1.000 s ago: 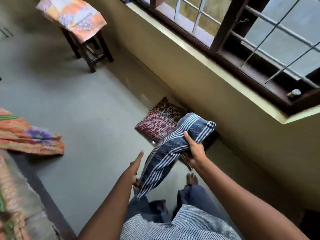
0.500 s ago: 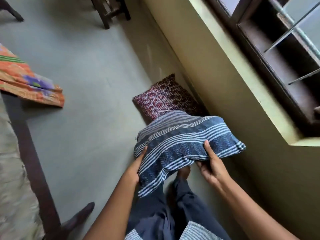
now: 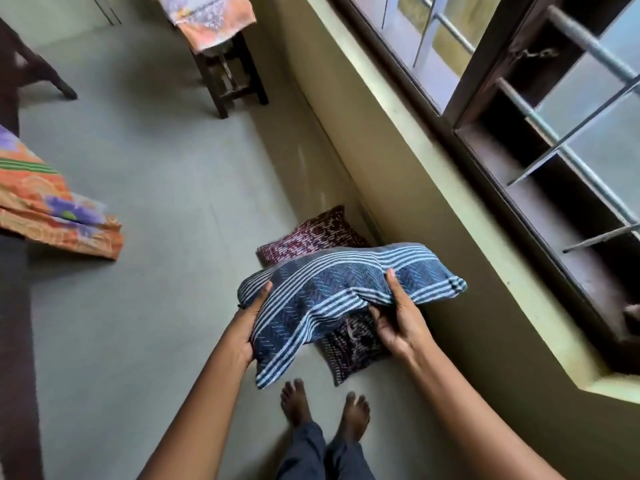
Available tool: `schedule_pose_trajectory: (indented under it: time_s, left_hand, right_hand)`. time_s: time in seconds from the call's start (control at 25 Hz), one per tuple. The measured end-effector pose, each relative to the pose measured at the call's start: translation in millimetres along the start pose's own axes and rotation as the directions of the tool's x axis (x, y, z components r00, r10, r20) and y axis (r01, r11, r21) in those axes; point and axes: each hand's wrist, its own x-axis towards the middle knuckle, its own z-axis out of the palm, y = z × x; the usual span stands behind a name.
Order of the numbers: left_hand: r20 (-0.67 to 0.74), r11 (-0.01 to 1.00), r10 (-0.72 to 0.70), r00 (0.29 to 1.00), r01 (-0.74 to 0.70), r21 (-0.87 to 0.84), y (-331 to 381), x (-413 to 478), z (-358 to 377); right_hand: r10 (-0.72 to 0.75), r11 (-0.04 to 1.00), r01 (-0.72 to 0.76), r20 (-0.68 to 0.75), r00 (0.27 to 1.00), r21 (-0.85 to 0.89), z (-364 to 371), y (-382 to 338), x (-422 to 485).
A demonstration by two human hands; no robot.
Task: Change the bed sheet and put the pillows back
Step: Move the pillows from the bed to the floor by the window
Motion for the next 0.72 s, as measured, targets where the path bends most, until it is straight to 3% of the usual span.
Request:
schedule_pose_trajectory:
  time_s: [0.16, 0.36, 0.52, 0.6, 0.72]
  left_hand:
    - [-0.044, 0.986, 0.164, 0.986, -0.162, 0.037, 1.5, 38.5, 9.8]
    - [-0.114, 0.988, 0.148, 0.982, -0.141, 0.069, -66.5, 185.1, -4.9]
    - [-0.185, 0.968, 0.116, 0.976, -0.070, 0.240, -180.3, 288.6, -26.2]
    - [-0.233, 0.978, 0.088, 0.968, -0.040, 0.203, -236.4, 304.3, -34.3]
    - [-0.260, 0.993, 0.063, 0.964, -0.034, 0.115, -262.3, 319.8, -34.6]
  right_hand:
    - [-0.067, 0.997, 0.070, 0.078, 0.995, -0.043, -7.7, -10.8, 48.1]
    - [-0.128, 0.977, 0.103, -0.126, 0.984, -0.188, -128.3, 19.0, 177.1]
    - [-0.134, 0.939, 0.010, -0.339, 0.931, -0.345, -251.0, 67.3, 269.0]
    - [-0.157, 0.927, 0.000, -0.391, 0.907, -0.374, -297.7, 80.5, 291.1]
    - [-0.228, 0.901, 0.020, -0.432, 0.872, -0.434, -332.9, 84.9, 315.5]
